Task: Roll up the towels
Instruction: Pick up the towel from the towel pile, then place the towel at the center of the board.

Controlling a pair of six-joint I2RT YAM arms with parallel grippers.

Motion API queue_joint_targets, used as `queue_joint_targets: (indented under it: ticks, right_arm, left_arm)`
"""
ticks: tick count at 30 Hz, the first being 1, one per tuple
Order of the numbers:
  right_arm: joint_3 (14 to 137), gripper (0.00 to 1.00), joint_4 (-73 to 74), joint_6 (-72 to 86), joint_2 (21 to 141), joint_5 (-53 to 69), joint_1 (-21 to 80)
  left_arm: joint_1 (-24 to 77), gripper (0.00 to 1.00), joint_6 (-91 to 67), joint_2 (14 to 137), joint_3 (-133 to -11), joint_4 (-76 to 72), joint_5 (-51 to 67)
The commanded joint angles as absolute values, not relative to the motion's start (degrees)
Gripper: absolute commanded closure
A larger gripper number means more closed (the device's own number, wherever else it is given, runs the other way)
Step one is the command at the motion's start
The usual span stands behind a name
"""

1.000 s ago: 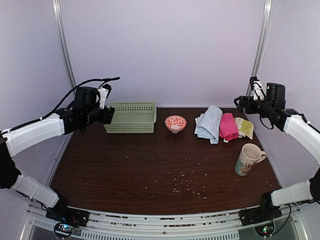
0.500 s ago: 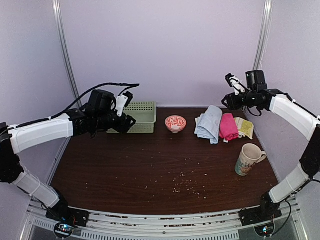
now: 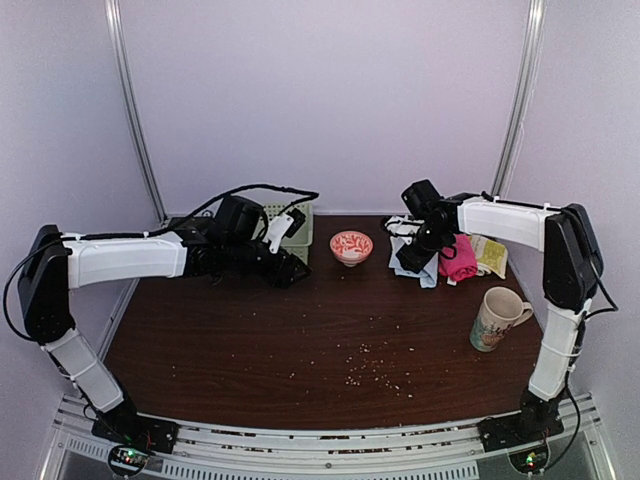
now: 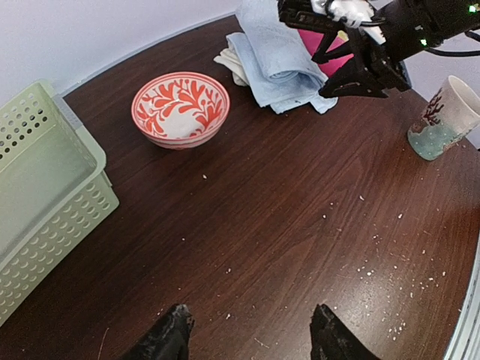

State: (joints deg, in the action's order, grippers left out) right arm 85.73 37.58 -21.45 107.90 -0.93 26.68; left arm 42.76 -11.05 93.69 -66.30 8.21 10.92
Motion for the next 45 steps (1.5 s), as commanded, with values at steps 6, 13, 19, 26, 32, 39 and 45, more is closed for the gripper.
queue_joint_targets:
  ticks: [6,13,19,26,32,39,45]
  right_arm:
    - [86.3,0.5,35.0,-22.9,112.1,-16.7,26.8]
    - [90.9,0.75,35.8,-21.4,115.2,-17.6,25.7]
    - [94.6,0.99,39.4,-20.8,112.0,-16.3,25.7]
    - [107.3,1.0,46.5,-20.0,103.1,-10.7,25.7]
    - [113.4,1.0,48.9,-21.4,93.4,24.7,26.2]
    - [100.9,1.0,40.2,-13.5,90.6,41.5,25.8]
    - [84.0,0.8,34.4,-8.8,95.0,30.9,22.7]
  left_arm:
    - [43.0,0.45,-10.9,95.5,-67.8,3.4,14.3]
    - [43.1,0.46,-11.2,95.7,-68.1,3.0,13.6]
    - [43.1,0.46,-12.4,95.3,-67.5,2.2,11.2]
    - [43.1,0.46,-15.0,93.8,-67.6,1.5,8.1]
    - [43.1,0.46,-17.4,90.4,-66.5,1.3,4.5]
    - [43.1,0.46,-17.3,84.6,-62.6,1.1,3.2]
    - [43.1,0.46,-17.1,80.9,-59.4,4.7,-1.0]
